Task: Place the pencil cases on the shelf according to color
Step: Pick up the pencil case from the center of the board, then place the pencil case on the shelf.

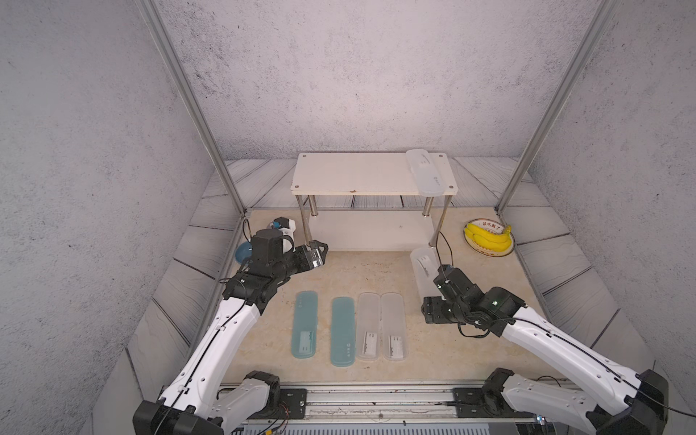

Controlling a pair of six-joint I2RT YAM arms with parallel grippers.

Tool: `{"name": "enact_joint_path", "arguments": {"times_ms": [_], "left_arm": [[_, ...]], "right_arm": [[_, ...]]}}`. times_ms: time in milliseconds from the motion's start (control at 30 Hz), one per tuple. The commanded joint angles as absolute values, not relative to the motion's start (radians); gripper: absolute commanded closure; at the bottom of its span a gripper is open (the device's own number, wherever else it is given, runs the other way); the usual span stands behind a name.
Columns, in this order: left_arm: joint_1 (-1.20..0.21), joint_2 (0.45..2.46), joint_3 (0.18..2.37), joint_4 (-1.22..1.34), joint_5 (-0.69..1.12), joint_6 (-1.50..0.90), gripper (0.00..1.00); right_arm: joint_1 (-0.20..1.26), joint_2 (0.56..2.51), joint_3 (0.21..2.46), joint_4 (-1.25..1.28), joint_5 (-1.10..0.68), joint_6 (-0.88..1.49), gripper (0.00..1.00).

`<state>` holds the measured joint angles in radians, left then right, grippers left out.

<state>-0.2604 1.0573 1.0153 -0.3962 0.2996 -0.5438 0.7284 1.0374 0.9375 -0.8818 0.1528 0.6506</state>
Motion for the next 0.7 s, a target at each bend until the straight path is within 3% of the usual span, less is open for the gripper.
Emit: {"name": "enact_joint_path", "arguments": {"times_ms": [0, 167, 667], "left_arm": [[-0.267, 1.051, 1.074, -0.432, 0.307, -0.522, 0.01], [-0.268, 1.118, 1.213, -0.469, 0.379, -0.475, 0.01], [-0.267, 1.266, 1.559, -0.499, 0.394, -0.378, 0.01]], "right_arm": [[0.735, 1.028, 1.009, -0.927, 0.169, 0.632, 0.41], [0.741, 1.024, 1.092, -0.898, 0.127, 0.631, 0.4], [0.743, 1.041, 1.392, -0.886, 0.312, 0.532, 0.4]]}}
